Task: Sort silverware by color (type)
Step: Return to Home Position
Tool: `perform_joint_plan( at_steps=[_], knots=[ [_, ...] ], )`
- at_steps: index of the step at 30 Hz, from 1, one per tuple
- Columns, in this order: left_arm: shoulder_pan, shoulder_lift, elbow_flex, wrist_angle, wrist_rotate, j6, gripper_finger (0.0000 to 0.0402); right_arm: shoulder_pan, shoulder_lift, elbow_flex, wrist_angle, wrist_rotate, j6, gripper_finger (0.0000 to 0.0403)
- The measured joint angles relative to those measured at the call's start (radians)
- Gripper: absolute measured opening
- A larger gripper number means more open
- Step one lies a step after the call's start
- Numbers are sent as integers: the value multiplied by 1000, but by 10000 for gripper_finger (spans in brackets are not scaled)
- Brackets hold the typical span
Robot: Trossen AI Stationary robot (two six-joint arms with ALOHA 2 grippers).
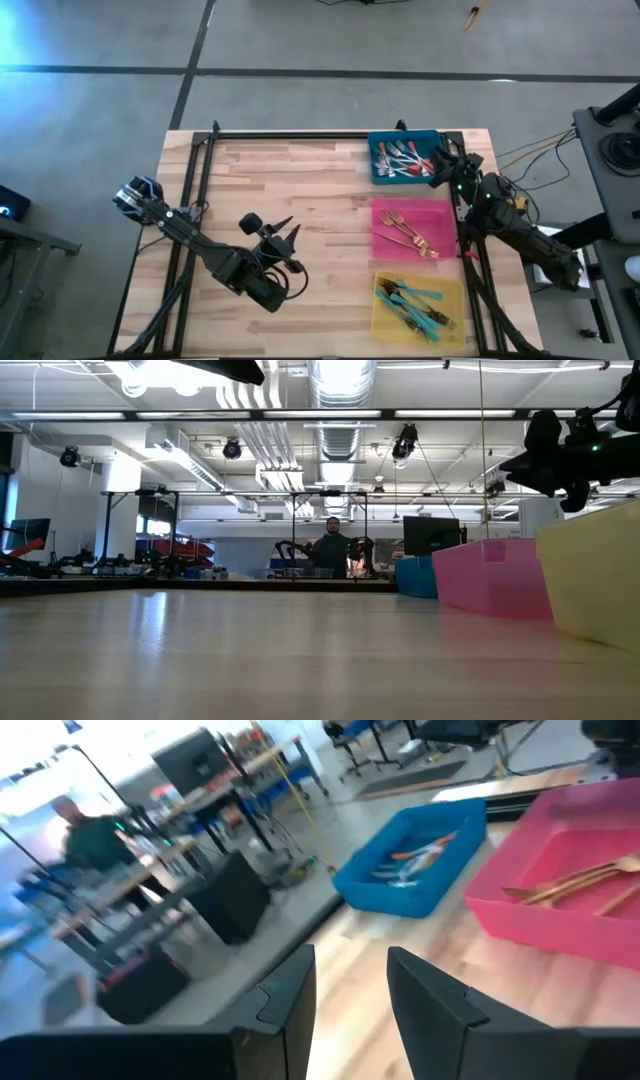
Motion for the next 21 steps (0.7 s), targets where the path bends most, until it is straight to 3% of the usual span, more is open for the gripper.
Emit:
perform_joint_plan(
  at_steps=[6, 12, 15, 18, 21],
  knots=[
    [17, 8, 0, 3, -45, 27, 110, 1, 0, 0, 0, 0, 0, 123],
    [30, 8, 0, 7, 47, 7, 110, 1, 0, 0, -1, 0, 0, 123],
    [31, 4, -41, 75, 87, 76, 110, 1, 0, 0, -1, 0, 0, 123],
    [28, -15, -134, 274, 88, 237, 110, 1, 0, 0, -1, 0, 0, 123],
    [40, -59, -280, 624, 117, 465, 110, 1, 0, 0, -1, 0, 0, 123]
  ],
)
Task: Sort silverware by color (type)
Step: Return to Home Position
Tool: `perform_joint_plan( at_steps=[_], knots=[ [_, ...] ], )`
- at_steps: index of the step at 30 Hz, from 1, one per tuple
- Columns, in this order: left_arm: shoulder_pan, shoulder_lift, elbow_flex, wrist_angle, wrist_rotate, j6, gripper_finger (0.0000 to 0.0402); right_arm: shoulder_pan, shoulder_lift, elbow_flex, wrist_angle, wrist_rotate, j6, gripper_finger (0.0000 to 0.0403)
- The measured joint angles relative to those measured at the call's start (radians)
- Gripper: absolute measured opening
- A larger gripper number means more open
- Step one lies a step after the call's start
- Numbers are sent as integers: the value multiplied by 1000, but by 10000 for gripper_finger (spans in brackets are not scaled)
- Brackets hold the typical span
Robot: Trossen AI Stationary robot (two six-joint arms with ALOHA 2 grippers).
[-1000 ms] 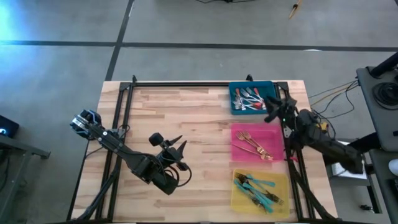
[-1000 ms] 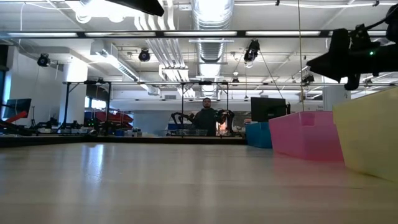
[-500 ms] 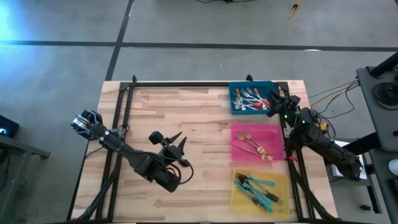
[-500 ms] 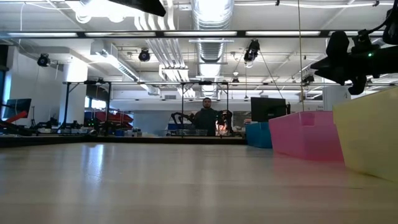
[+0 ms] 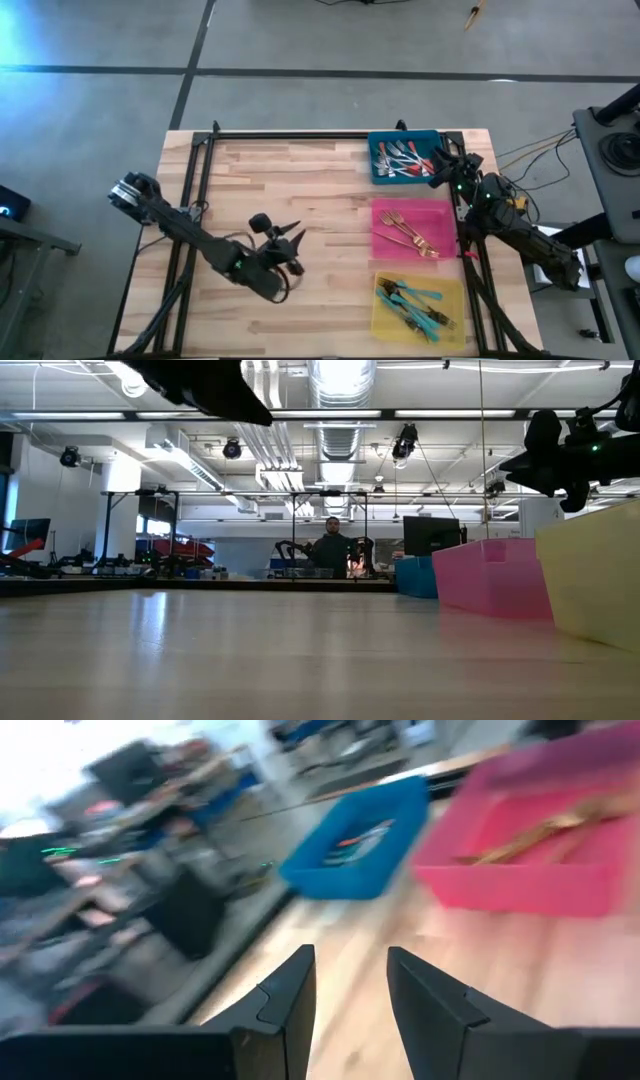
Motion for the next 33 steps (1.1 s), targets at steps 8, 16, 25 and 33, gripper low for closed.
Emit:
perform_joint_plan(
  at_steps=[8, 16, 25, 33],
  knots=[
    [70, -229, -336, 442, 598, 250, 110, 0, 0, 0, 0, 0, 0, 123],
    [141, -473, -635, 898, 665, 312, 110, 0, 0, 0, 1, 0, 0, 123],
    [160, -681, -882, 1184, 665, 361, 110, 0, 0, 0, 0, 0, 0, 123],
    [159, -872, -956, 1098, 652, 380, 110, 0, 0, 0, 0, 0, 0, 123]
  ],
)
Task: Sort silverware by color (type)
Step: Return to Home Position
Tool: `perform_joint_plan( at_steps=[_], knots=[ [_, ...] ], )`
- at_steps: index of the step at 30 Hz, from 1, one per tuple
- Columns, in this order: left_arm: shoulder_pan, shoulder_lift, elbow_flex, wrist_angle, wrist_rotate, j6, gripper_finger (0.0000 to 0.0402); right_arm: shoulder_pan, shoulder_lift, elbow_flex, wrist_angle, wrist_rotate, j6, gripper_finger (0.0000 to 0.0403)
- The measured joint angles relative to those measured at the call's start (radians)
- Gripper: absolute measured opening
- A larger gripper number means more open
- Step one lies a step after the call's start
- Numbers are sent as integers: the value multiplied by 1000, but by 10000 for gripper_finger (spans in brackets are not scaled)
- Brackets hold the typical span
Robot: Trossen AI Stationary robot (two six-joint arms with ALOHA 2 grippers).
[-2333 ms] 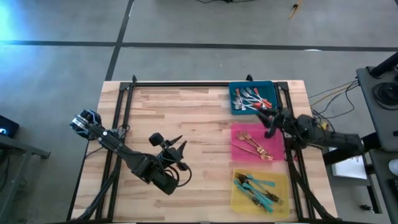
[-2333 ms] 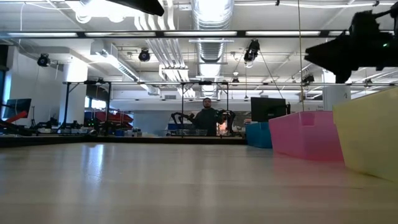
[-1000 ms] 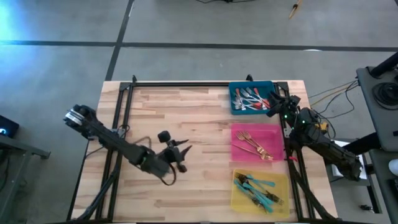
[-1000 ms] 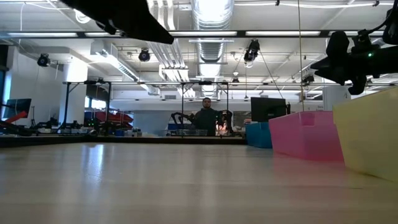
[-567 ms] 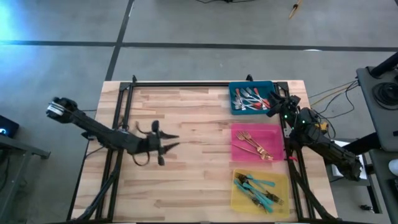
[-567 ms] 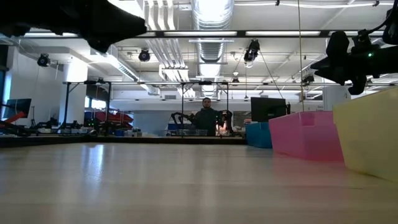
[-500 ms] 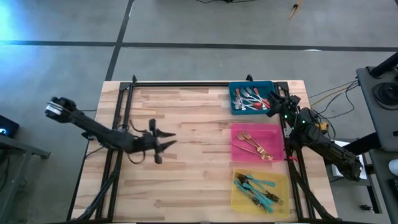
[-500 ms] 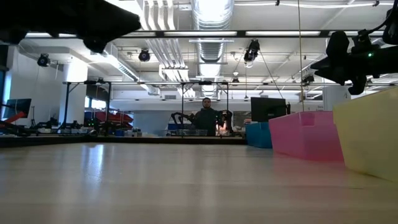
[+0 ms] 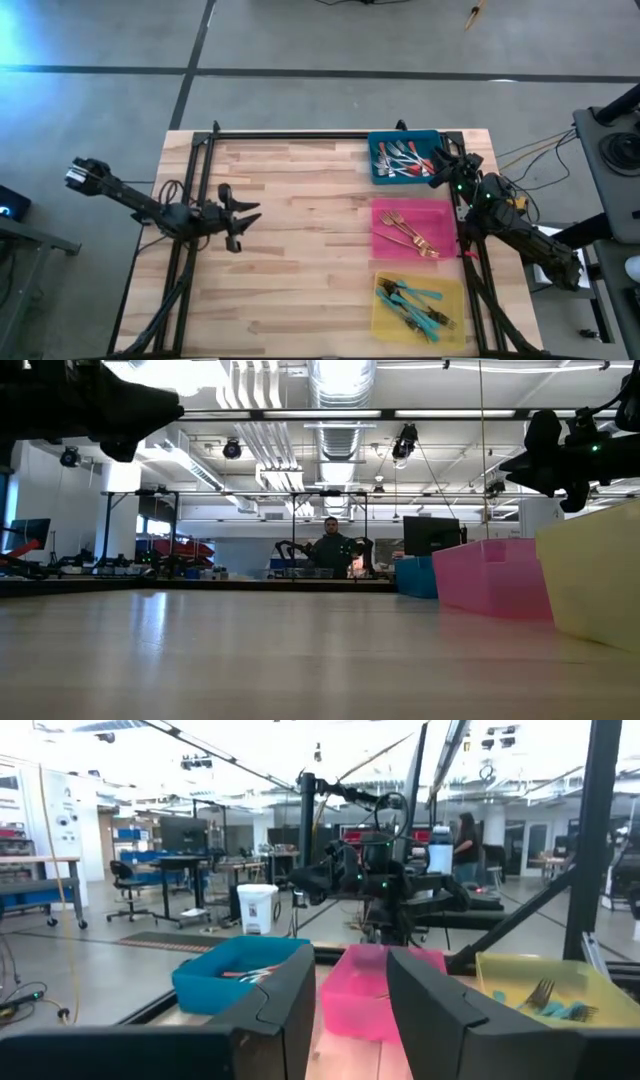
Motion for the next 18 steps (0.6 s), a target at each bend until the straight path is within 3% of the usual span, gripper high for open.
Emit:
perform_joint_plan(
  at_steps=[5, 12, 18],
  knots=[
    [0, -98, -1, -133, -35, 30, 110, 0, 0, 0, -1, 0, 0, 123],
    [1, -160, -1, -313, -231, 82, 110, 0, 0, 0, -1, 0, 0, 123],
    [1, -253, -2, -338, -239, 97, 110, 0, 0, 0, -2, 0, 0, 123]
  ],
)
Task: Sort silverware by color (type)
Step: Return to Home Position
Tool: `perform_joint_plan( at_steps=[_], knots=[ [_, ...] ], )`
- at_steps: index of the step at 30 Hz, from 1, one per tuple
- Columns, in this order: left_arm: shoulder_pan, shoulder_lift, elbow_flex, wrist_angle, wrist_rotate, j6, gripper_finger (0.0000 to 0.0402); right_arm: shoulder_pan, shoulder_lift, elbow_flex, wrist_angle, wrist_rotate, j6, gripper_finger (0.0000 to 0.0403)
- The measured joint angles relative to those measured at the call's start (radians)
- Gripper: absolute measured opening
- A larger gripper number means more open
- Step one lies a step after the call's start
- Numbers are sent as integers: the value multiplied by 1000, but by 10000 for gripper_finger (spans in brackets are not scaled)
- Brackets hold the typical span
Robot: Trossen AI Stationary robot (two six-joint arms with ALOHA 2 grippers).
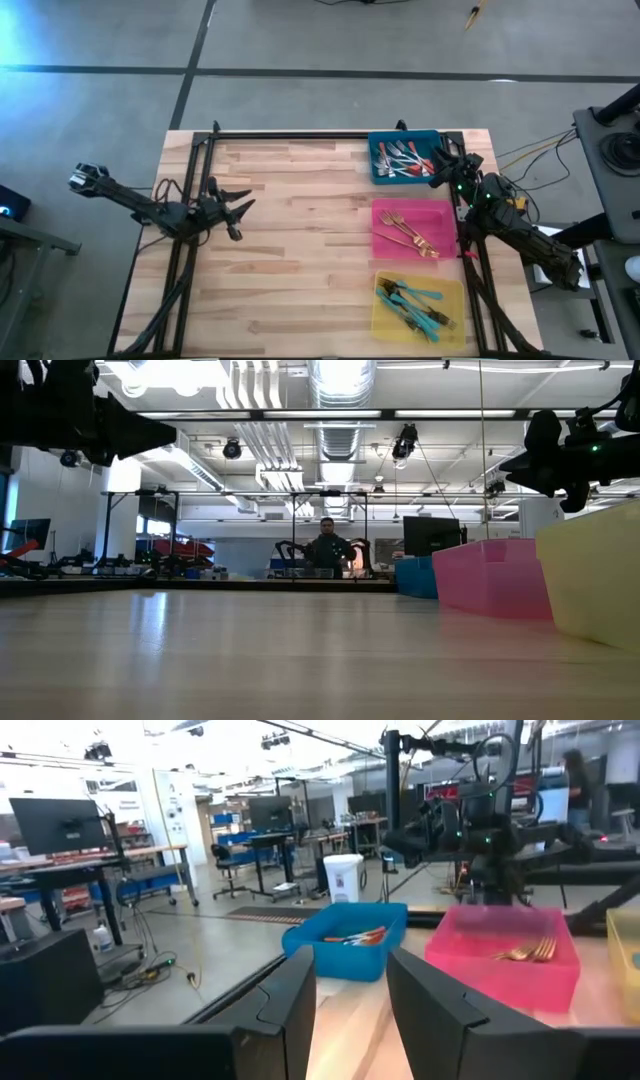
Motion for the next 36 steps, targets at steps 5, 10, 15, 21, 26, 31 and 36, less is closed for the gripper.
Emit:
perform_joint_plan(
  at_steps=[5, 10, 15, 21, 26, 31, 36],
  knots=[
    [0, -97, 0, -118, 0, 2, 110, 0, 0, 0, 0, 0, 0, 123],
    [2, -169, 0, -239, 0, 3, 110, 0, 0, 0, 0, 0, 0, 123],
    [2, -231, 0, -375, 0, -61, 110, 0, 0, 0, 0, 0, 0, 123],
    [6, -292, 0, -574, -1, -266, 110, 0, 0, 0, 0, 0, 0, 123],
    [67, -283, -1, -572, 0, -314, 110, 0, 0, 0, 0, 0, 0, 123],
    [212, -273, -1, -572, 0, -312, 110, 0, 0, 0, -1, 0, 0, 123],
    [403, -278, 0, -572, 0, -312, 110, 0, 0, 0, -1, 0, 0, 123]
  ],
)
